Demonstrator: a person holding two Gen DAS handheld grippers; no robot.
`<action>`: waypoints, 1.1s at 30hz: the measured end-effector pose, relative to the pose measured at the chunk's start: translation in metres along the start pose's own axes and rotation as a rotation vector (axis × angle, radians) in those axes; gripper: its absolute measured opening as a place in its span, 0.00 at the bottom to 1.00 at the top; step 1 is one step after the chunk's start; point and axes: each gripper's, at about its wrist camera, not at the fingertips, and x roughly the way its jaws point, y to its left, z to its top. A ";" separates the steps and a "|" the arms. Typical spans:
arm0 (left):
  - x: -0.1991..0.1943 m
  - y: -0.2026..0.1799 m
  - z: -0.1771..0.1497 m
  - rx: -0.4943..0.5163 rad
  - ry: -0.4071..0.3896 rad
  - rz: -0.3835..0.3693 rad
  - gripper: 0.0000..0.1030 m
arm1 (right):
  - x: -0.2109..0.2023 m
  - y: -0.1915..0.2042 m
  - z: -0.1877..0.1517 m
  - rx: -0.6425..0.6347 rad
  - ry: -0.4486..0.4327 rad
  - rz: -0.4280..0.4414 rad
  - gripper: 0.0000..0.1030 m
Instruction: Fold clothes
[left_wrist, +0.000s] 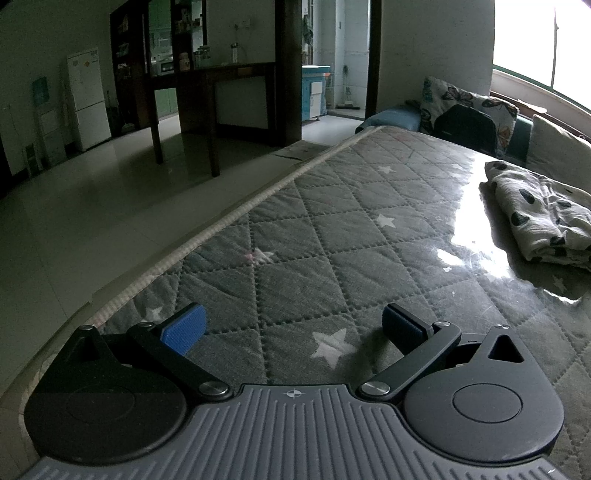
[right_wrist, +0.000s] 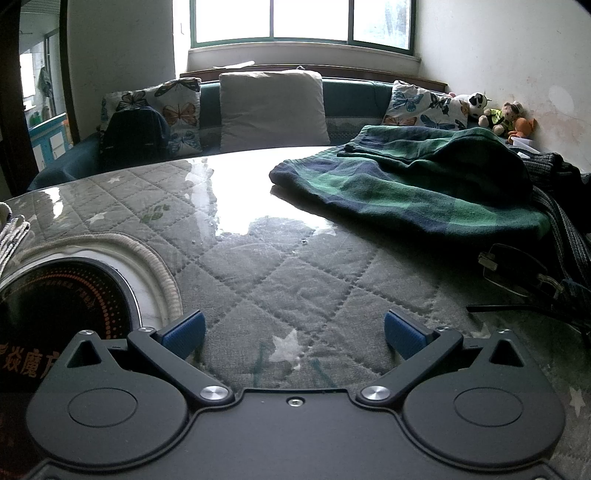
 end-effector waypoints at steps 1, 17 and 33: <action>0.000 0.000 0.000 0.000 0.000 0.000 1.00 | 0.000 0.000 0.000 0.000 0.000 0.000 1.00; 0.000 0.000 0.000 0.000 0.000 0.000 1.00 | 0.000 0.000 0.000 0.000 0.000 0.000 1.00; 0.000 0.000 0.000 0.000 0.000 0.000 1.00 | 0.000 0.000 0.000 0.000 0.000 0.000 1.00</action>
